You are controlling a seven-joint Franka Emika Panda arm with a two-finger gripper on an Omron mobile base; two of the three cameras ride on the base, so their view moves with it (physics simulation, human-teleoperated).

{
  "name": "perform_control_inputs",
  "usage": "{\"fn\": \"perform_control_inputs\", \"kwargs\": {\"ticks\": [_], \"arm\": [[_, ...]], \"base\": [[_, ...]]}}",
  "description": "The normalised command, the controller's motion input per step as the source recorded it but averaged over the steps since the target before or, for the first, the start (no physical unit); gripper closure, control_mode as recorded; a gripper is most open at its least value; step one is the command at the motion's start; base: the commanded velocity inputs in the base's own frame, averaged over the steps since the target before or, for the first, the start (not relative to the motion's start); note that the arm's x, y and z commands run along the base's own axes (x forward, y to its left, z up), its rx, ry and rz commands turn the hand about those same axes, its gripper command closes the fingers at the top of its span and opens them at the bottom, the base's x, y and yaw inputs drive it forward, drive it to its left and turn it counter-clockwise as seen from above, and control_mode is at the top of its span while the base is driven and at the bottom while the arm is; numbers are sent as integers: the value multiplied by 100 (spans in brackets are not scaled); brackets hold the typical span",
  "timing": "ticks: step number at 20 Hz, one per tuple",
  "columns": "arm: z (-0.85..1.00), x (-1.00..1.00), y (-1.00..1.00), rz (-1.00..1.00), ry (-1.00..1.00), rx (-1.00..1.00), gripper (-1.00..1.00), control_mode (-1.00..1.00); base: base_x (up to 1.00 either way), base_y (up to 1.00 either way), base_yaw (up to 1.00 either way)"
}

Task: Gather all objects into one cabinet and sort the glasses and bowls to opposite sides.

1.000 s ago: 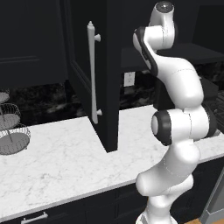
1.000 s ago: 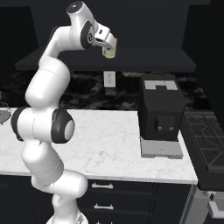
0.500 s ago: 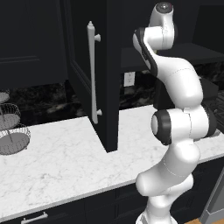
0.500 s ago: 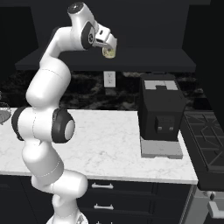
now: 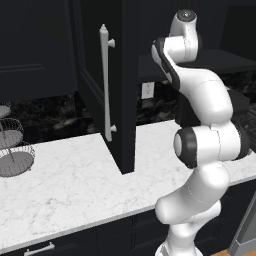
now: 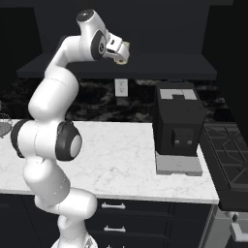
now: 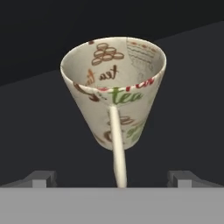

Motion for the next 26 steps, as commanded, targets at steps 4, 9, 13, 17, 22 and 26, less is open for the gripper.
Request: {"fn": "perform_control_inputs", "kwargs": {"ticks": [4,9,13,17,22,26], "arm": [[-15,0,0,0,-1,0,-100,-100],[-3,0,0,0,-1,0,-100,-100],[0,0,0,-1,0,0,-100,-100],[0,0,0,-2,0,0,-100,-100],[0,10,0,-4,0,0,-100,-100],[0,19,0,-6,0,0,-100,-100]], "base": [[0,0,0],[0,0,0],[0,0,0],[0,0,0],[0,0,0],[0,0,0]]}}
